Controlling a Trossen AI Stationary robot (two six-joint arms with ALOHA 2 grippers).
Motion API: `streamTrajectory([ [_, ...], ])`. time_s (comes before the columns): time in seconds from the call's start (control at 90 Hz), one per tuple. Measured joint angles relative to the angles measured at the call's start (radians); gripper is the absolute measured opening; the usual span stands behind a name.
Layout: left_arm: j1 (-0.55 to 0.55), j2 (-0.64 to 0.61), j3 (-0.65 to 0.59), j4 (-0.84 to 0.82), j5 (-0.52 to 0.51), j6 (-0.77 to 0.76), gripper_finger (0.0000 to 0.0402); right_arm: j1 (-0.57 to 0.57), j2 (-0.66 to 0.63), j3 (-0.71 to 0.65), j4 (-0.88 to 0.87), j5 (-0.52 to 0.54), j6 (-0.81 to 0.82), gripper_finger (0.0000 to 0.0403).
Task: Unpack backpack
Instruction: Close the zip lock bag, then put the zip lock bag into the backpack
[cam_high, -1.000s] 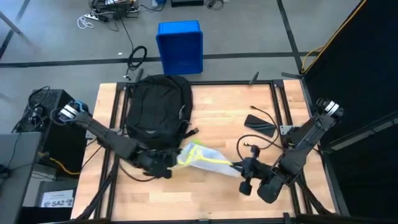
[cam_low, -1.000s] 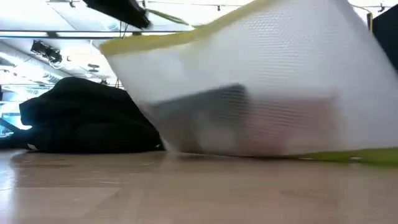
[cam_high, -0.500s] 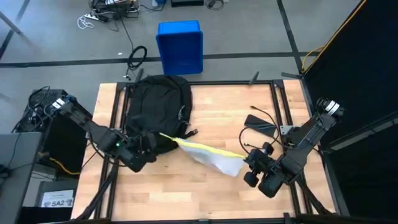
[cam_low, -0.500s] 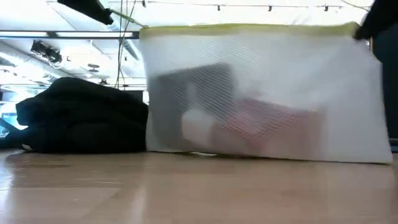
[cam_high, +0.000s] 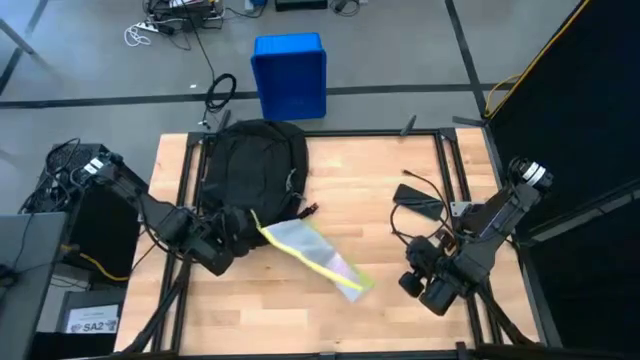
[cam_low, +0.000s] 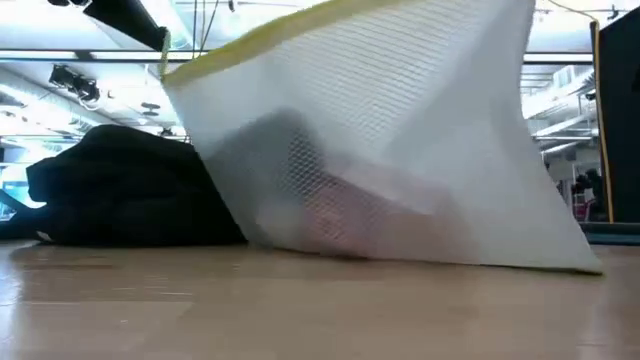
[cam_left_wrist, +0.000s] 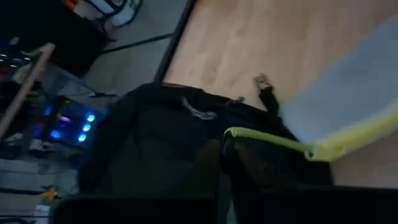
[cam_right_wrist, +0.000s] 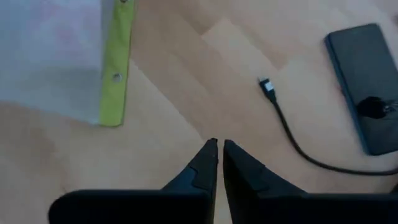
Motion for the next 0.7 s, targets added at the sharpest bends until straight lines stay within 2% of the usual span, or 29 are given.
streamTrajectory([
  [0.189, 0.0, 0.011, 0.0, 0.111, 0.026, 0.084, 0.0035, 0.0, 0.0, 0.0, 0.013, -0.002, 0.0, 0.0007],
  [0.378, 0.0, 0.056, 0.0, 0.228, 0.091, 0.231, 0.0098, -0.01, 0.0, -0.019, 0.045, 0.11, -0.013, 0.0012],
  [0.533, 0.019, 0.072, 0.0, 0.238, 0.086, 0.26, 0.0131, -0.04, 0.0, -0.068, 0.145, 0.175, -0.086, 0.0015],
  [0.7, 0.036, 0.07, -0.012, 0.252, 0.071, 0.277, 0.0136, -0.091, 0.0, -0.14, 0.336, 0.274, -0.24, 0.0018],
])
